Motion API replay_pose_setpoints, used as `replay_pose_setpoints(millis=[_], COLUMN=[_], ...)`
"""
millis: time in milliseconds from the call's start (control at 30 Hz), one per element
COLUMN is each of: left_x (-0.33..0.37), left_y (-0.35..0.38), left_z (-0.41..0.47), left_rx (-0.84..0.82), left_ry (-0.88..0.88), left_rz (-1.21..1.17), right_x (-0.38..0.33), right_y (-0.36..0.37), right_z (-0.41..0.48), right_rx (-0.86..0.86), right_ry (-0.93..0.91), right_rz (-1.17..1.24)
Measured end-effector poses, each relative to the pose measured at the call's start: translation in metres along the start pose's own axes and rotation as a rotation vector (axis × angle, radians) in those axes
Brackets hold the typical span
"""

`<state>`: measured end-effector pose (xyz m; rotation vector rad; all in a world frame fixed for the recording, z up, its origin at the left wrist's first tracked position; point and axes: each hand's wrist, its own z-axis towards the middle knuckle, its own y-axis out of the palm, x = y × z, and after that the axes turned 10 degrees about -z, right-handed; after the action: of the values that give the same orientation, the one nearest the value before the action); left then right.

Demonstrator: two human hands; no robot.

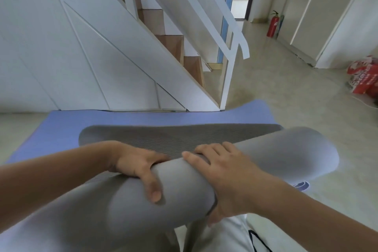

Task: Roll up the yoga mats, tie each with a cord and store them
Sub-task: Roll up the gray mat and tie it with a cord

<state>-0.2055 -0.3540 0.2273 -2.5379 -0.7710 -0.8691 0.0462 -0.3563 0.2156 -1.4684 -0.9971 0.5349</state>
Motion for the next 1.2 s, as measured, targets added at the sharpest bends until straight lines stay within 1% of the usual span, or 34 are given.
replay_pose_setpoints(millis=[100, 133, 167, 200, 300, 333, 367, 400, 433, 467, 500, 533, 567, 667, 767, 900, 967, 1000, 1033, 1100, 1133, 1167, 1200], left_x=[-0.003, 0.001, 0.004, 0.010, 0.025, 0.028, 0.031, 0.032, 0.033, 0.034, 0.034, 0.036, 0.038, 0.053, 0.067, 0.070, 0.071, 0.071, 0.070, 0.064, 0.061, 0.057, 0.052], left_y=[-0.014, -0.019, -0.024, -0.028, -0.044, -0.051, -0.055, -0.057, -0.057, -0.057, -0.057, -0.056, -0.055, -0.057, -0.055, -0.040, -0.029, -0.023, -0.019, -0.011, -0.007, -0.003, 0.002], left_z=[0.003, 0.003, 0.003, 0.004, 0.022, 0.032, 0.042, 0.052, 0.062, 0.071, 0.077, 0.080, 0.081, 0.070, 0.057, 0.041, 0.033, 0.028, 0.023, 0.014, 0.011, 0.011, 0.013], left_rx=[-0.036, -0.045, -0.016, 0.057, 0.482, 0.615, 0.733, 0.788, 0.776, 0.720, 0.664, 0.635, 0.625, 0.654, 0.654, 0.670, 0.673, 0.657, 0.621, 0.510, 0.475, 0.473, 0.505], left_ry=[-0.016, -0.016, -0.001, 0.046, 0.232, 0.240, 0.217, 0.175, 0.116, 0.030, -0.035, -0.061, -0.057, 0.008, 0.017, -0.021, -0.022, -0.027, -0.042, -0.085, -0.079, -0.073, -0.058], left_rz=[-0.081, -0.068, -0.033, -0.006, 0.014, 0.155, 0.428, 0.679, 0.859, 0.904, 0.840, 0.781, 0.741, 0.739, 0.731, 0.730, 0.773, 0.776, 0.720, 0.530, 0.508, 0.551, 0.604], right_x=[0.014, 0.019, 0.023, 0.026, 0.031, 0.032, 0.034, 0.034, 0.035, 0.036, 0.036, 0.037, 0.039, 0.047, 0.052, 0.050, 0.049, 0.049, 0.050, 0.050, 0.050, 0.050, 0.050], right_y=[-0.009, -0.013, -0.016, -0.018, -0.019, -0.020, -0.020, -0.020, -0.020, -0.019, -0.018, -0.017, -0.016, -0.016, -0.015, -0.006, -0.004, -0.004, -0.004, -0.005, -0.004, -0.002, 0.001], right_z=[0.014, 0.019, 0.023, 0.026, 0.036, 0.039, 0.041, 0.042, 0.043, 0.044, 0.044, 0.044, 0.044, 0.047, 0.051, 0.045, 0.039, 0.036, 0.035, 0.033, 0.033, 0.033, 0.033], right_rx=[-0.051, -0.068, -0.080, -0.091, -0.115, -0.124, -0.133, -0.140, -0.141, -0.143, -0.146, -0.147, -0.152, -0.178, -0.146, -0.016, 0.045, 0.072, 0.086, 0.107, 0.140, 0.186, 0.223], right_ry=[-0.005, -0.008, -0.009, -0.008, -0.011, -0.012, -0.014, -0.019, -0.024, -0.025, -0.025, -0.024, -0.020, 0.027, 0.087, 0.119, 0.171, 0.231, 0.295, 0.373, 0.387, 0.395, 0.402], right_rz=[0.074, 0.115, 0.153, 0.184, 0.231, 0.246, 0.260, 0.266, 0.264, 0.262, 0.263, 0.265, 0.270, 0.317, 0.316, 0.348, 0.375, 0.405, 0.441, 0.479, 0.459, 0.415, 0.364])
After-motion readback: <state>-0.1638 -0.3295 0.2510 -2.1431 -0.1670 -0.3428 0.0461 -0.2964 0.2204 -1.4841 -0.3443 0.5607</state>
